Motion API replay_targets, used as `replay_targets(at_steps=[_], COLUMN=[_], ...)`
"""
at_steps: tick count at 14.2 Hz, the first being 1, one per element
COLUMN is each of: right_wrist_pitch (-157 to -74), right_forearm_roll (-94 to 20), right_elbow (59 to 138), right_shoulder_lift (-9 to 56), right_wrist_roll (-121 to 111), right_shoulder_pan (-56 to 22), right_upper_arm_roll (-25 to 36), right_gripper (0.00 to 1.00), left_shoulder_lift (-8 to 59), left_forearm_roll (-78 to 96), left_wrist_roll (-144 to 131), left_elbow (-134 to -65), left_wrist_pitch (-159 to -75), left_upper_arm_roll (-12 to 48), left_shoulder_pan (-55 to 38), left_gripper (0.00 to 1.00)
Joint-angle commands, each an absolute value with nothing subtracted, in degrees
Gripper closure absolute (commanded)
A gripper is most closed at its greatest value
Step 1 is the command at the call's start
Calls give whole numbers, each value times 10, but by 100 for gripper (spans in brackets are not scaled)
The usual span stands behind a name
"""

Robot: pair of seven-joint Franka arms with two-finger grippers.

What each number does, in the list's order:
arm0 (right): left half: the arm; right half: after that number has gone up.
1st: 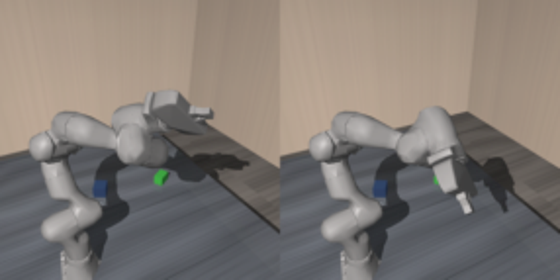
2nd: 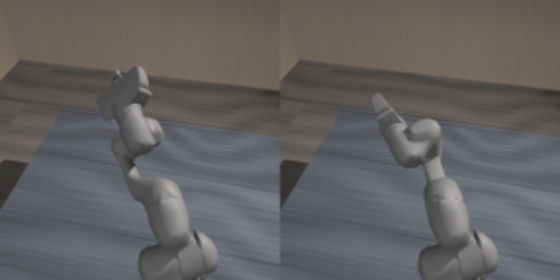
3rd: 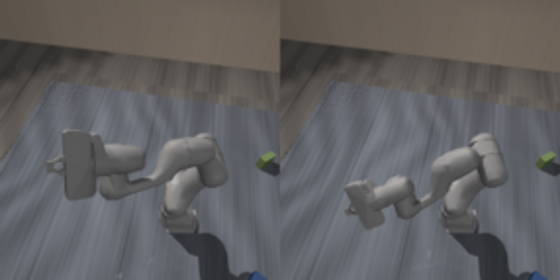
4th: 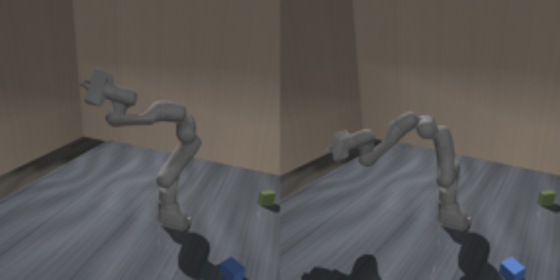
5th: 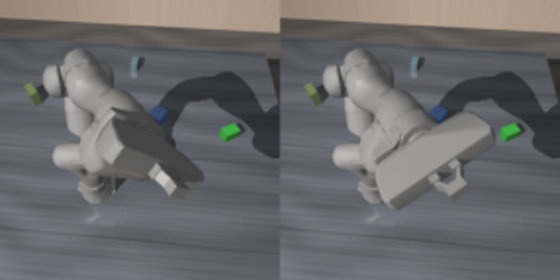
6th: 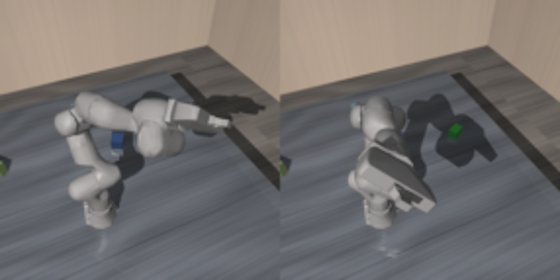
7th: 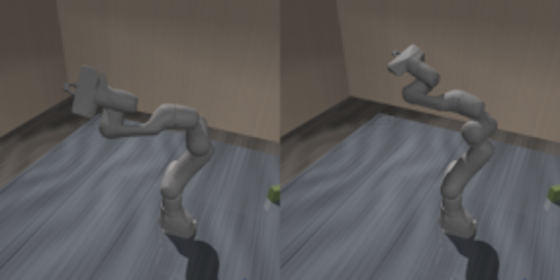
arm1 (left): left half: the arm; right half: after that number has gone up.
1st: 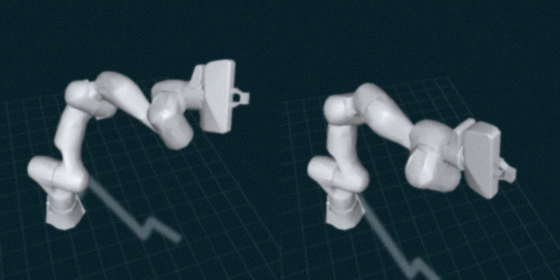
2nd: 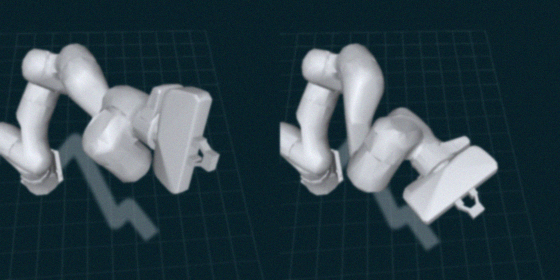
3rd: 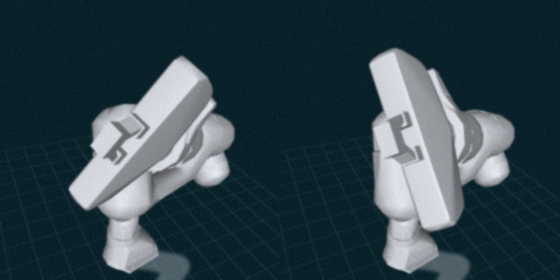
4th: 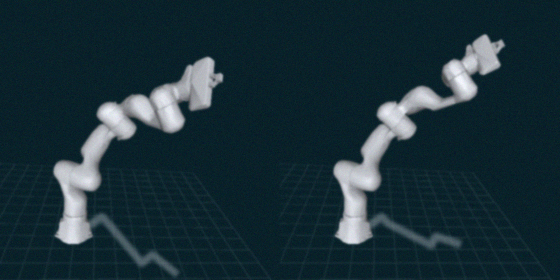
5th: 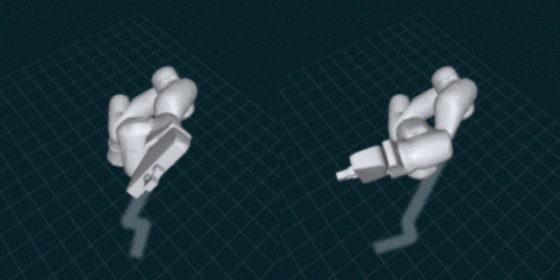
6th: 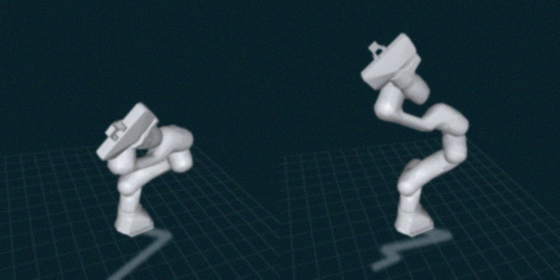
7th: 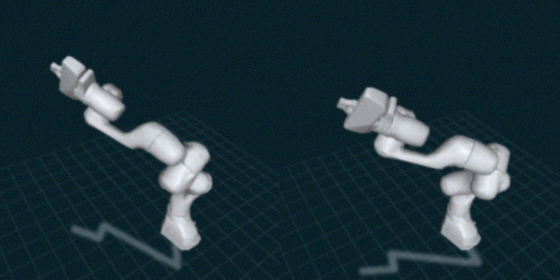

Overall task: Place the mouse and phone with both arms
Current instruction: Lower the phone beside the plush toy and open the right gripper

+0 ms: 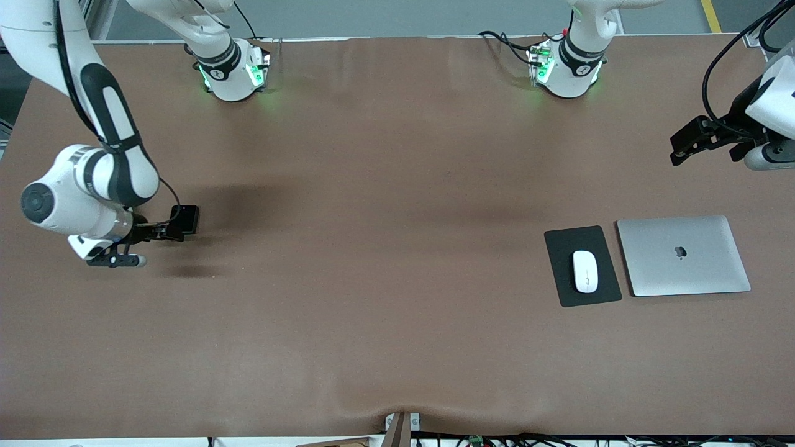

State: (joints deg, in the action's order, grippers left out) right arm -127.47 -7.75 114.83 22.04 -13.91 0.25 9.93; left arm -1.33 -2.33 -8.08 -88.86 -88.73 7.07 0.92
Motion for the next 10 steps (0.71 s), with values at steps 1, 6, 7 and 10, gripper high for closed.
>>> replay_targets(at_steps=[1,6,7,10], right_wrist_pitch=[-1216,-1158,-1128,-1049], right_forearm_roll=[-73,-71,-69,-31], right_elbow=[1086,979,946,861], right_shoulder_lift=[227,233,238,245], right_wrist_roll=[-140,-143,-143,-144], right_shoulder_pan=[18,18,18,14], right_upper_arm_roll=[91,91,91,91], right_gripper=[0,0,0,0], left_shoulder_lift=[-22,-32,-32,-33], left_forearm_roll=[-9,-4,-4,-4], left_wrist_roll=[-66,-65,-65,-65], left_elbow=[-892,-895,-895,-895], left_wrist_pitch=[-891,-885,-885,-885], left_upper_arm_roll=[69,69,69,69], left_shoulder_pan=[8,9,9,10], left_gripper=[0,0,0,0])
